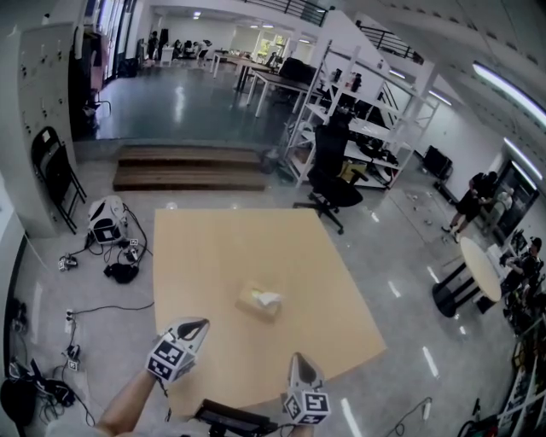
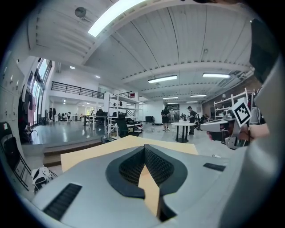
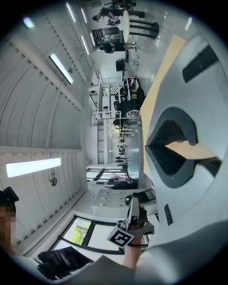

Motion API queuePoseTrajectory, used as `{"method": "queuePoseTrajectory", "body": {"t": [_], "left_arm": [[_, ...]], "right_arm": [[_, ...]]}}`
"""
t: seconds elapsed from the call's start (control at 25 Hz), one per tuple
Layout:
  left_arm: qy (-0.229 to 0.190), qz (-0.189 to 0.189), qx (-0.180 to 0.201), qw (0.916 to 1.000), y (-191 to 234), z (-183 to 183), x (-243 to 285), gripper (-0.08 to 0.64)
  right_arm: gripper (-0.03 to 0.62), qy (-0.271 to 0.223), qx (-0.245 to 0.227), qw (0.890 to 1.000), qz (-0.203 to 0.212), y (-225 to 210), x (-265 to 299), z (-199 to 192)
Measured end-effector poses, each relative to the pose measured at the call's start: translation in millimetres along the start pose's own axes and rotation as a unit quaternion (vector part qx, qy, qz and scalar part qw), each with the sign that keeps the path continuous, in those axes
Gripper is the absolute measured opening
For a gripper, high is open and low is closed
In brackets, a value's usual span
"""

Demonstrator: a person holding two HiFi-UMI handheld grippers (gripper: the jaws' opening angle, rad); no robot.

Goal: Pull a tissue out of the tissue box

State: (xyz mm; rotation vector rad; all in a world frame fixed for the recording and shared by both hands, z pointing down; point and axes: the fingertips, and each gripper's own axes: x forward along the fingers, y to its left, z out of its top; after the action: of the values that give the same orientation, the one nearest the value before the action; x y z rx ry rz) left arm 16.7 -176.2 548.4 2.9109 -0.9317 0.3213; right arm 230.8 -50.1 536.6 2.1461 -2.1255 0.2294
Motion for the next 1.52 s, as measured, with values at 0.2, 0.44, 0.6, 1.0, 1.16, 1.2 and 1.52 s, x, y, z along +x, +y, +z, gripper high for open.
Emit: {"method": "queuePoseTrajectory", "body": {"t": [0.2, 0.44, 0.6, 1.0, 1.16, 1.2, 1.52], "left_arm": [[0.002, 0.004, -0.006, 1.0, 6, 3, 20, 0.006], [0.009, 0.01, -0.013, 0.9998, 18, 0, 40, 0.006], [0.014, 0.015, -0.017, 0.9996, 25, -1, 53, 0.006], [0.024, 0.015, -0.023, 0.9994, 34, 3, 88, 0.006], [0.036, 0.019, -0.028, 0.9988, 37, -5, 96, 0.006], [0.039, 0.02, -0.03, 0.9986, 38, -8, 98, 0.006], [0.067, 0.022, -0.051, 0.9962, 43, -29, 111, 0.006]], "right_arm": [[0.007, 0.003, -0.003, 1.0, 0.011, -12, 23, 6], [0.008, 0.01, 0.0, 1.0, 0.024, -19, 50, 2], [0.007, 0.016, -0.002, 0.999, 0.031, -23, 65, 5], [0.006, 0.026, 0.003, 0.999, 0.043, -41, 101, 8], [0.007, 0.04, 0.01, 0.998, 0.049, -42, 114, -1], [0.006, 0.045, 0.011, 0.998, 0.052, -42, 118, -4], [0.007, 0.078, 0.024, 0.994, 0.073, -38, 140, -28]]}}
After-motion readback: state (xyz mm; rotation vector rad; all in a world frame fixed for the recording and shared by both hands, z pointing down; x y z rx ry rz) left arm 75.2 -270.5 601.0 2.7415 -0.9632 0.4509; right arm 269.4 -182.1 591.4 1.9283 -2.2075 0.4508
